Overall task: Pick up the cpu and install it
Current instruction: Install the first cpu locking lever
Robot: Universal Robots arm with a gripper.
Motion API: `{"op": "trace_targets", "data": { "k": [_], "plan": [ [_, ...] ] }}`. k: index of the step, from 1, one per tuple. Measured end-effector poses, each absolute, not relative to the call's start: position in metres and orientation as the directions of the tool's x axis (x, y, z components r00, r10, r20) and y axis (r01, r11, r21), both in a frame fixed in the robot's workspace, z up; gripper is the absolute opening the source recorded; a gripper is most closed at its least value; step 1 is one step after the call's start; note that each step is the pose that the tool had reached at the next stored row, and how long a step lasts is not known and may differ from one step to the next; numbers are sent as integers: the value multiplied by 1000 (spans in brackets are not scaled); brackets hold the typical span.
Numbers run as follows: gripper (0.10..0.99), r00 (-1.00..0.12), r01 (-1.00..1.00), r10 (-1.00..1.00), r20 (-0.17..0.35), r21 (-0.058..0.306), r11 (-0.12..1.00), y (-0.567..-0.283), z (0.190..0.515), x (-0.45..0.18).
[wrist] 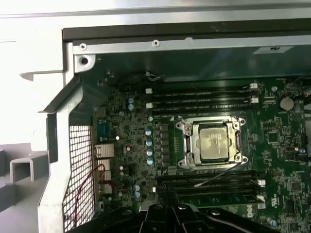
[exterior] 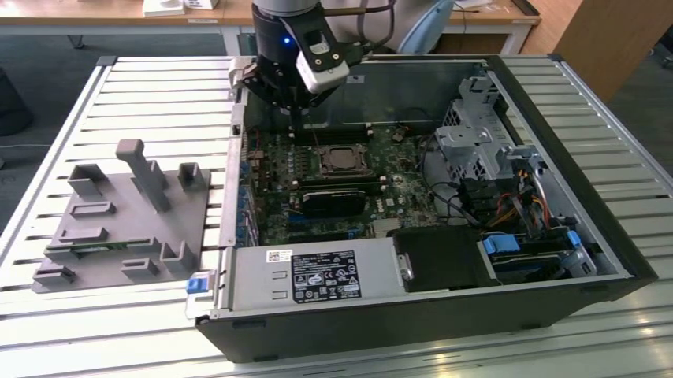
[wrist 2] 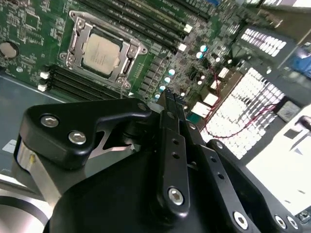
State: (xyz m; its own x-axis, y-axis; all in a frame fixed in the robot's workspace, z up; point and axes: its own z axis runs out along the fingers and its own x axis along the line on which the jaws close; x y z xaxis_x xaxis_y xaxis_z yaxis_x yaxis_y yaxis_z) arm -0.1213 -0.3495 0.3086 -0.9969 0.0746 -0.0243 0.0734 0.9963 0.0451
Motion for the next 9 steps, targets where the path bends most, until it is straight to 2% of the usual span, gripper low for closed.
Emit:
{"op": "trace_targets", "data": {
  "k": [9],
  "plan": [
    [106,-997,73,74,-24,45,996,-327,292,-120]
  ]
}}
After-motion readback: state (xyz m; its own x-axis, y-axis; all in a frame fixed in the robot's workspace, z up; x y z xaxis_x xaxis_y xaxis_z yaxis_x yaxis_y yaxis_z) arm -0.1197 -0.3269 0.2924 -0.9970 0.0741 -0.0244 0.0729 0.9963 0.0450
